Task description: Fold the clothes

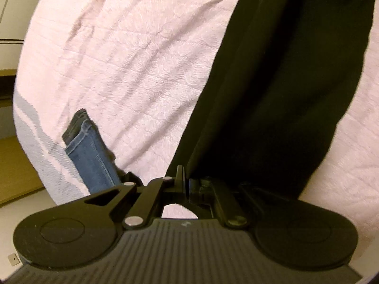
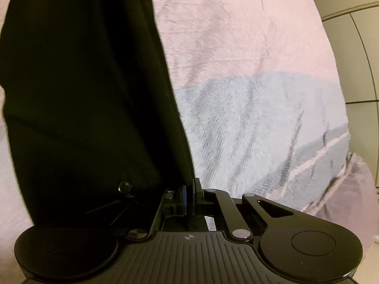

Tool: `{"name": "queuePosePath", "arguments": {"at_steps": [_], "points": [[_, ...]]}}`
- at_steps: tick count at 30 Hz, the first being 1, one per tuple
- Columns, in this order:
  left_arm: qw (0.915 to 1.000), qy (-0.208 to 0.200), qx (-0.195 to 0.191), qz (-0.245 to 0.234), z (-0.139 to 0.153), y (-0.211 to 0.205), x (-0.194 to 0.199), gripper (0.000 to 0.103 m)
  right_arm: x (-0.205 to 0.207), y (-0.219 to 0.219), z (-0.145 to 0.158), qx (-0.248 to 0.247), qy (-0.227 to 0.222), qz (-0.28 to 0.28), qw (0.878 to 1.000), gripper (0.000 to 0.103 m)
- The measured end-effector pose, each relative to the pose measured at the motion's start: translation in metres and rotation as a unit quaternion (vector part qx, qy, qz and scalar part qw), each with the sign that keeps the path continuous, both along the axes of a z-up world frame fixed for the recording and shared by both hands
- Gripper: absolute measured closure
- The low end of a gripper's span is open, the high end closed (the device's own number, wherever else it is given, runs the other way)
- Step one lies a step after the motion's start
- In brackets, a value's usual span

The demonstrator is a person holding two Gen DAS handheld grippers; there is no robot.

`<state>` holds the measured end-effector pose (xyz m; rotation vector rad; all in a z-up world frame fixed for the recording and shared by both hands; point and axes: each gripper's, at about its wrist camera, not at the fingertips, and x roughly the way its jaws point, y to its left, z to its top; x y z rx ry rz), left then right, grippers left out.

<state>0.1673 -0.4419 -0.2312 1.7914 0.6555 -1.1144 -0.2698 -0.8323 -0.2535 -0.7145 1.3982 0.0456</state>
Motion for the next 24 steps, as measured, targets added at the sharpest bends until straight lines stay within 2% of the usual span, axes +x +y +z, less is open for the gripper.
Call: {"name": "queuePosePath", "arguments": {"at_steps": [3,6,8,10,12,15,17,20,24], "points": [[0.9999,-0.006,0.012,0.007,-0.025,-0.016,0.008,0.099,0.015,-0.020,-0.020,0.024,0.014,-0.012,1.000,0.101],[0.9994,-0.021,0.022,0.015,-0.051,-0.027,0.011,0.091,0.022,-0.034,-0.038,0.042,0.011,-0.040,0.998,0.098],[0.9987,-0.039,0.025,0.021,-0.064,-0.030,0.013,0.081,0.023,-0.041,-0.043,0.031,-0.008,-0.067,0.997,0.088],[0.9975,-0.057,0.025,0.031,-0.071,-0.030,0.015,0.072,0.020,-0.048,-0.045,0.005,-0.032,-0.108,0.994,0.068],[0.9967,-0.068,0.025,0.038,-0.072,-0.029,0.017,0.068,0.014,-0.054,-0.041,-0.018,-0.052,-0.157,0.986,0.058],[0.9960,-0.075,0.017,0.046,-0.065,-0.027,0.017,0.066,0.001,-0.053,-0.024,-0.019,-0.082,-0.229,0.970,0.058],[0.9954,-0.082,0.004,0.049,-0.057,-0.024,0.016,0.061,-0.009,-0.043,-0.010,-0.002,-0.112,-0.268,0.957,0.058],[0.9941,-0.086,-0.013,0.065,-0.043,-0.019,0.015,0.060,-0.020,-0.014,0.000,0.045,-0.135,-0.303,0.942,0.056],[0.9924,-0.091,-0.022,0.080,-0.023,0.002,0.006,0.059,-0.030,0.025,-0.007,0.044,-0.115,-0.295,0.948,0.055]]}}
